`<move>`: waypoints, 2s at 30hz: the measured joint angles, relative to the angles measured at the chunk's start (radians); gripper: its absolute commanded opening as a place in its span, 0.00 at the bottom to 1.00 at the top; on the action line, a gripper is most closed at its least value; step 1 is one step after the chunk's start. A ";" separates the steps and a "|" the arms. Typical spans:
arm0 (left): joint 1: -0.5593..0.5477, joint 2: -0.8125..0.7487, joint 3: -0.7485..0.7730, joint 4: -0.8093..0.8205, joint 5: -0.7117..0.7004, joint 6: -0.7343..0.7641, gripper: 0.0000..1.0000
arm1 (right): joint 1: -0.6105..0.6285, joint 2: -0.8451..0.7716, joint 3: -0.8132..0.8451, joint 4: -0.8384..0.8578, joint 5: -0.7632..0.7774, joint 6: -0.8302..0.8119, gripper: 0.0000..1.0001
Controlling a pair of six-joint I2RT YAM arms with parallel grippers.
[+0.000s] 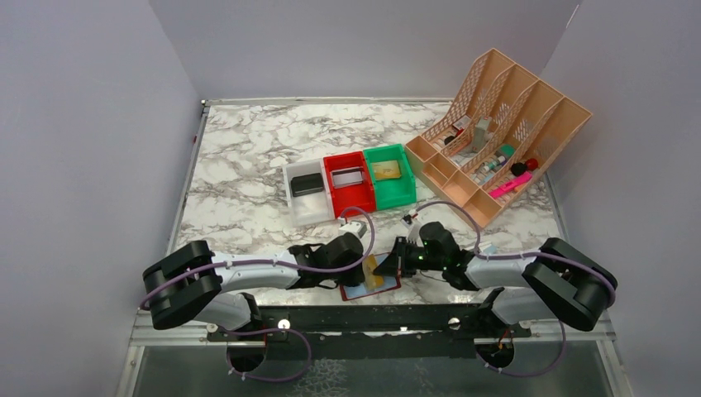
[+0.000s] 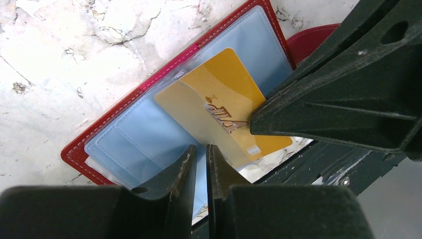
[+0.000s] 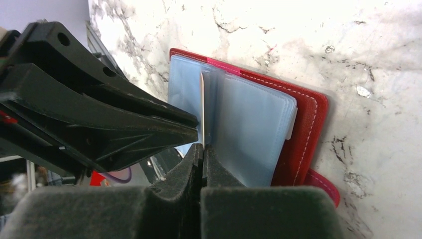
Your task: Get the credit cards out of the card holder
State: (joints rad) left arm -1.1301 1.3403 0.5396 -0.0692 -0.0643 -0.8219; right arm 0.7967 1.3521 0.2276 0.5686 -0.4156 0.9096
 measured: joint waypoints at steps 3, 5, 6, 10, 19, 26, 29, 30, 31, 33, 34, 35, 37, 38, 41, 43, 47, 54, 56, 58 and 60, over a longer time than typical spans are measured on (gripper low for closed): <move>-0.004 -0.002 -0.002 0.000 -0.006 -0.002 0.17 | 0.000 -0.033 -0.002 -0.020 0.021 0.006 0.01; -0.005 -0.012 -0.010 0.002 -0.011 -0.004 0.17 | 0.000 -0.074 -0.005 -0.053 0.047 0.006 0.01; -0.005 -0.016 -0.012 0.001 -0.012 -0.005 0.17 | 0.000 -0.096 -0.007 -0.071 0.061 0.006 0.01; -0.005 -0.036 -0.025 -0.004 -0.016 -0.005 0.18 | 0.000 -0.189 -0.018 -0.145 0.122 0.006 0.01; -0.011 -0.060 -0.032 -0.019 -0.032 -0.015 0.37 | 0.000 -0.285 -0.026 -0.215 0.205 0.009 0.01; -0.011 -0.102 -0.029 -0.076 -0.061 -0.026 0.55 | 0.000 -0.249 -0.026 -0.219 0.206 0.009 0.01; -0.011 -0.117 -0.025 -0.115 -0.083 -0.029 0.56 | 0.000 -0.240 -0.026 -0.218 0.205 0.009 0.01; -0.011 -0.119 -0.025 -0.120 -0.086 -0.031 0.56 | 0.000 -0.237 -0.026 -0.217 0.205 0.009 0.01; -0.011 -0.120 -0.024 -0.124 -0.088 -0.033 0.56 | 0.000 -0.233 -0.026 -0.217 0.205 0.009 0.01; -0.011 -0.119 -0.023 -0.128 -0.091 -0.035 0.56 | 0.000 -0.224 -0.026 -0.211 0.205 0.009 0.01; -0.011 -0.119 -0.022 -0.132 -0.093 -0.036 0.56 | 0.000 -0.219 -0.026 -0.207 0.205 0.009 0.01; -0.011 -0.118 -0.019 -0.136 -0.094 -0.036 0.56 | 0.000 -0.213 -0.026 -0.203 0.205 0.009 0.01; -0.012 -0.114 -0.014 -0.143 -0.095 -0.038 0.56 | 0.000 -0.205 -0.026 -0.196 0.204 0.009 0.01; -0.013 -0.111 -0.012 -0.143 -0.095 -0.038 0.56 | 0.000 -0.200 -0.026 -0.193 0.203 0.009 0.01; -0.016 -0.100 -0.003 -0.148 -0.100 -0.037 0.56 | 0.000 -0.195 -0.026 -0.187 0.198 0.009 0.01; -0.018 -0.096 0.002 -0.151 -0.103 -0.037 0.64 | 0.000 -0.197 -0.026 -0.185 0.194 0.008 0.01; -0.024 -0.101 0.025 -0.183 -0.125 -0.018 0.82 | 0.000 -0.252 -0.026 -0.209 0.195 0.003 0.01; -0.023 -0.101 0.197 -0.312 -0.239 0.072 0.95 | 0.000 -0.399 0.027 -0.335 0.293 -0.086 0.01; -0.019 -0.102 0.232 -0.332 -0.270 0.088 0.96 | 0.000 -0.419 0.060 -0.374 0.338 -0.128 0.01; -0.012 -0.109 0.240 -0.348 -0.300 0.103 0.96 | 0.000 -0.438 0.088 -0.401 0.392 -0.172 0.01; 0.000 -0.119 0.240 -0.379 -0.325 0.111 0.96 | 0.000 -0.448 0.100 -0.414 0.440 -0.205 0.01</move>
State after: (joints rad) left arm -1.1297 1.2213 0.7792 -0.4480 -0.3889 -0.7105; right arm 0.7967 0.9043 0.3271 0.1551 0.0246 0.7044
